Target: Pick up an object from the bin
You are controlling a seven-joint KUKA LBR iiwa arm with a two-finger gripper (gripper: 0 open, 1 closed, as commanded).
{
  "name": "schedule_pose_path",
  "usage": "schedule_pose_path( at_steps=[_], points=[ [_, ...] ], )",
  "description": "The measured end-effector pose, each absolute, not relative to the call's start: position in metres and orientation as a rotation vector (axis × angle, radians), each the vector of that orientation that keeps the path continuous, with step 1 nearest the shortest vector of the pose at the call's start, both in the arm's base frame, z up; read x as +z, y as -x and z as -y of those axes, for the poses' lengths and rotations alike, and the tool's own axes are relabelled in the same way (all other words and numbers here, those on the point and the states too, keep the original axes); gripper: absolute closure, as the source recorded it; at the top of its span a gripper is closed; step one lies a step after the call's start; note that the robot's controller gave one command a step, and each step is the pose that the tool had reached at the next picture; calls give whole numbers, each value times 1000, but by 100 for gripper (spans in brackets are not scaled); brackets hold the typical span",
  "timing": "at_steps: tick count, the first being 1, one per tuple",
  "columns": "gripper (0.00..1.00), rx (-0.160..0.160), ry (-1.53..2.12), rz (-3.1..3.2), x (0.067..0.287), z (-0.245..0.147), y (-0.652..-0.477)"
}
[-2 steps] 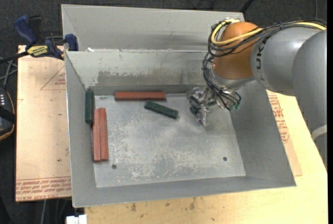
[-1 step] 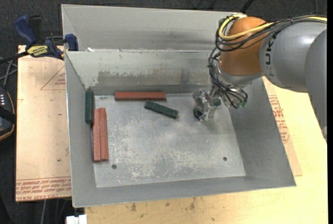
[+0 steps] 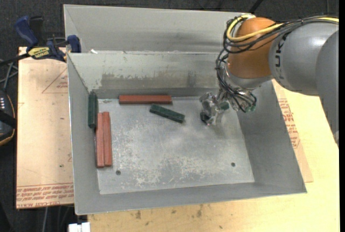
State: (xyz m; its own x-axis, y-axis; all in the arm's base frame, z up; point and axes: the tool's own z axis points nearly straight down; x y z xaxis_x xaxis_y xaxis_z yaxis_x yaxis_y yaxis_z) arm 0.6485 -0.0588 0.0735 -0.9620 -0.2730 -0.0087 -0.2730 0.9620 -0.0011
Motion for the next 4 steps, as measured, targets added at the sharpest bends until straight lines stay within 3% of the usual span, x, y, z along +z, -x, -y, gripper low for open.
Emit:
schedule_pose_path(
  at_steps=[4],
  points=[
    [100, 0, 432, -3103, 73, 59, -649]
  ],
)
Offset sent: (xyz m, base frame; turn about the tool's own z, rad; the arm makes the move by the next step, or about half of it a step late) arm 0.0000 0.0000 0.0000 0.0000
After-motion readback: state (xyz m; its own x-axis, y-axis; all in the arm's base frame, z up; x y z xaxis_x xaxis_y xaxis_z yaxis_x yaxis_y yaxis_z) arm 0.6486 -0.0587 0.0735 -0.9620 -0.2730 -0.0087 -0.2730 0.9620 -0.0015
